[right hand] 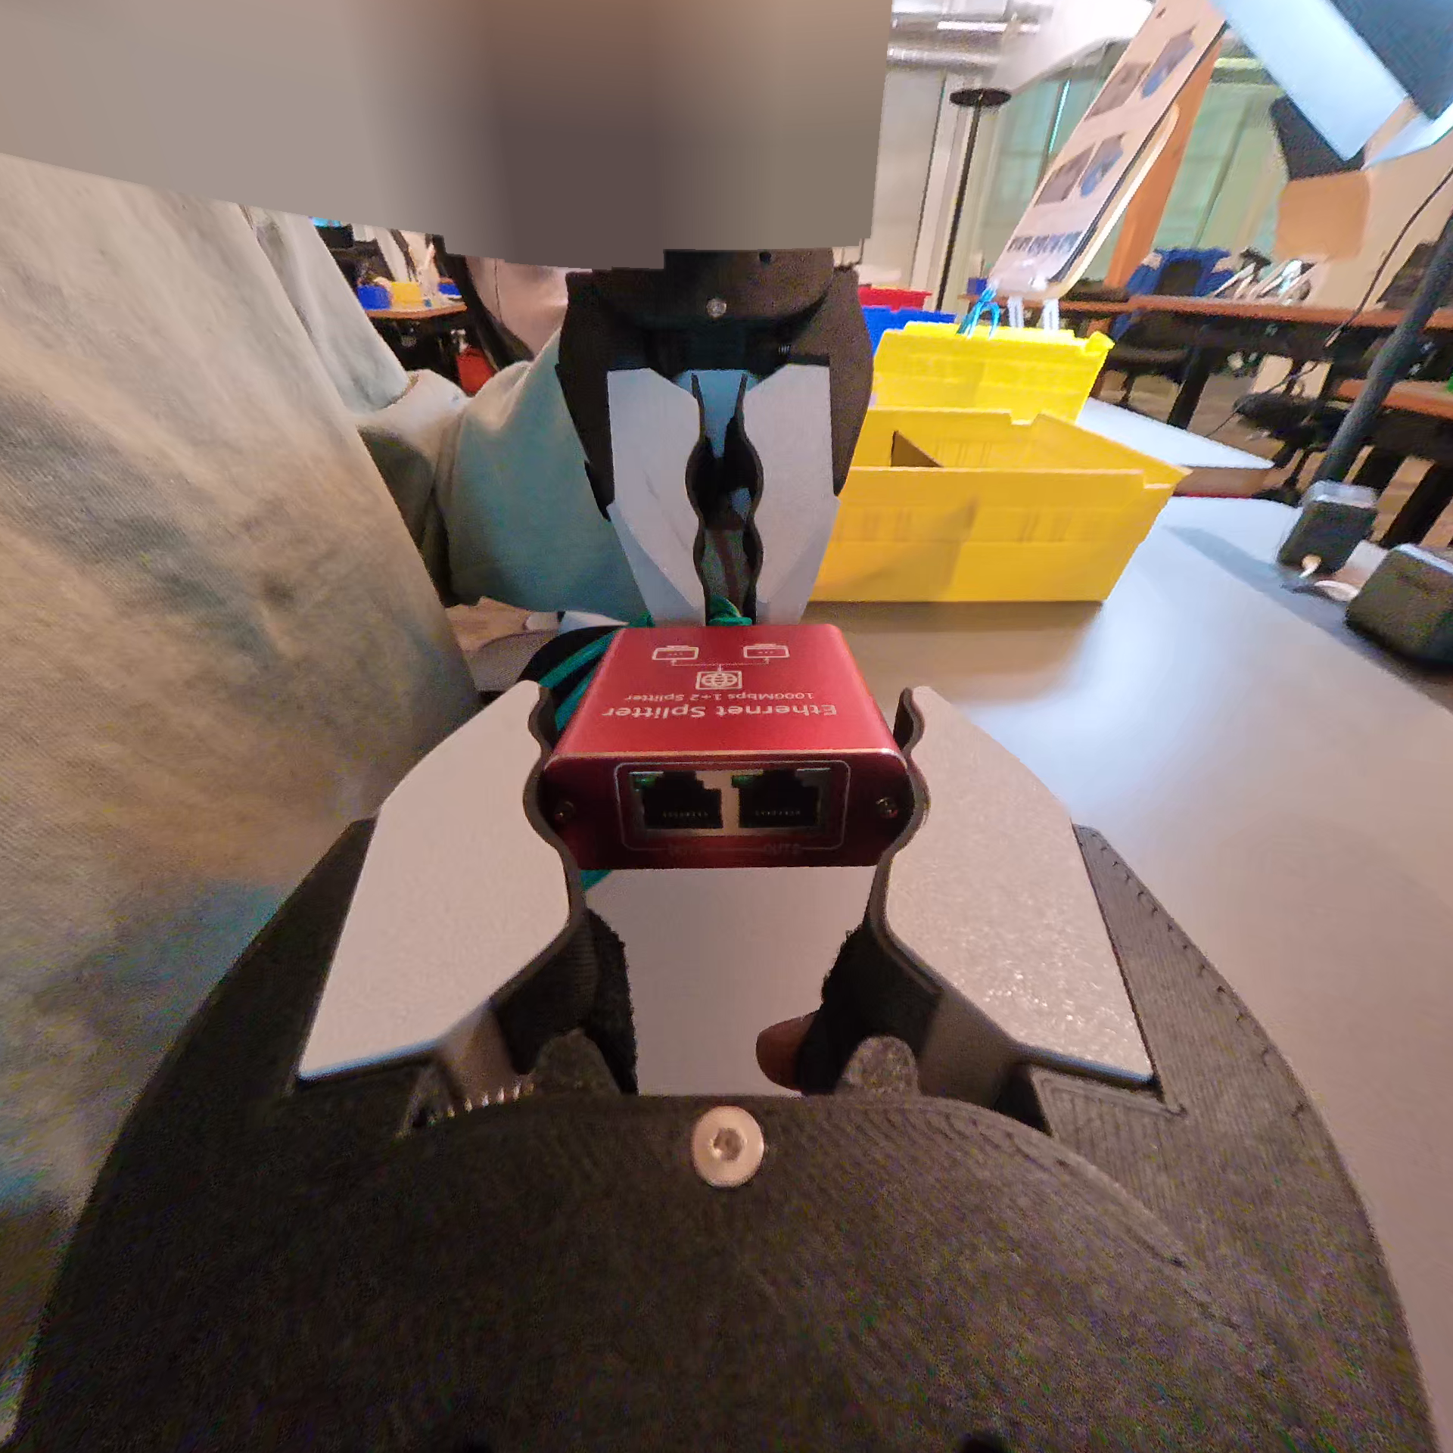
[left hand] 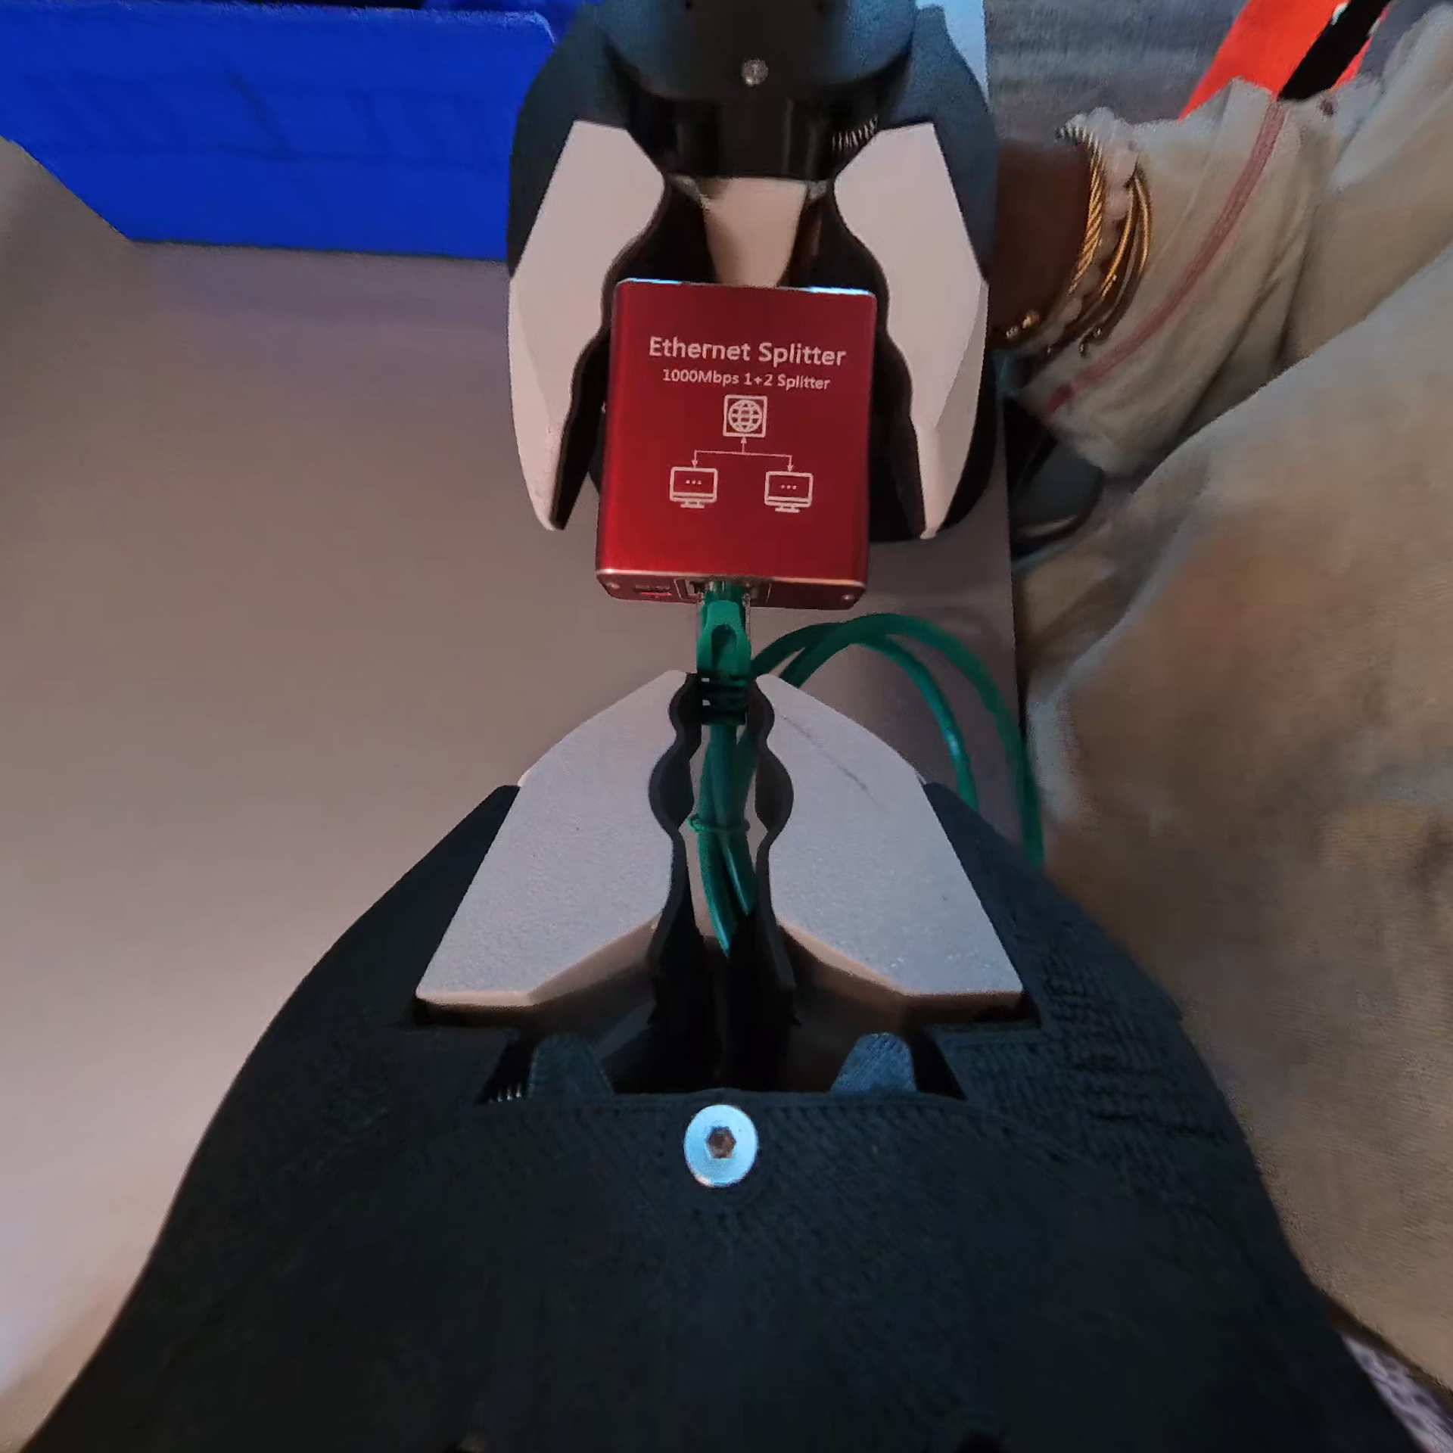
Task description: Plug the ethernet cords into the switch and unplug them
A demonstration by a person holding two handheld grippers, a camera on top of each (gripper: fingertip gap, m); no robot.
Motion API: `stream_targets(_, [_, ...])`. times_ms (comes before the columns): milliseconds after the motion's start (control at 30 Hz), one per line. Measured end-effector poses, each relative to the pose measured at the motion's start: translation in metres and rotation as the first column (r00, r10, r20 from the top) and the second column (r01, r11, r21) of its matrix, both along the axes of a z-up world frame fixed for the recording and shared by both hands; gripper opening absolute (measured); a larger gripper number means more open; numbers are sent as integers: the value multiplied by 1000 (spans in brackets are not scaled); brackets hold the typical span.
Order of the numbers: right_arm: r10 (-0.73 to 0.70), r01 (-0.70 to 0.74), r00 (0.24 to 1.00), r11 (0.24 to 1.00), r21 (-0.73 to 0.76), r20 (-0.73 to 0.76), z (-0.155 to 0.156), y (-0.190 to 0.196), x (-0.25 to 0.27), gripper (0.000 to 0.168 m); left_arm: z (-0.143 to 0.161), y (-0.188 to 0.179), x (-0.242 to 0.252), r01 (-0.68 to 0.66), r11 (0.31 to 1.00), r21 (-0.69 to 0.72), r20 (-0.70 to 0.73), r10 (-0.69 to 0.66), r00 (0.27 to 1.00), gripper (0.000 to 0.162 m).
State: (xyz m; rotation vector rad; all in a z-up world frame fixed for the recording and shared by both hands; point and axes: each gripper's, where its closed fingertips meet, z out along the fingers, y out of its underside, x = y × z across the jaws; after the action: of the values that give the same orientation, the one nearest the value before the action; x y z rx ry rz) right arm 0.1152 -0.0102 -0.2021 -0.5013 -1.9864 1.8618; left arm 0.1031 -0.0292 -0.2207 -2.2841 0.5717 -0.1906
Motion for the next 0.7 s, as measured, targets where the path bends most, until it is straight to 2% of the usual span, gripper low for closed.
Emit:
stream_targets(200, [-4,-2,999,994,106,54,-10,-6,-4,82,-20,-1,-2,3,997,-75,-76,-9,997,9])
stream_targets(367, [10,-16,999,990,142,42,0,-12,-5,83,-29,3,2,16,998,-68,-38,-18,999,10])
stream_targets(433, [-3,-2,1000,986,167,31,4,-8,-6,83,-19,6,-1,-3,1000,6,20,3,1000,11])
stream_targets(533, [-54,51,998,995,81,29,22,-3,-13,82,3,10,-10,-60,986,157,81,47,996,11])
stream_targets(600, [-120,120,992,993,0,36,35,1,-23,83,17,13,-19,-120,955,273,100,96,990,11])
stream_targets(667, [-217,222,973,974,-50,81,42,7,-35,86,28,16,-31,-180,906,384,57,171,984,11])
stream_targets(700, [-263,274,958,958,-83,115,46,10,-40,93,33,17,-35,-204,877,435,35,210,977,11])
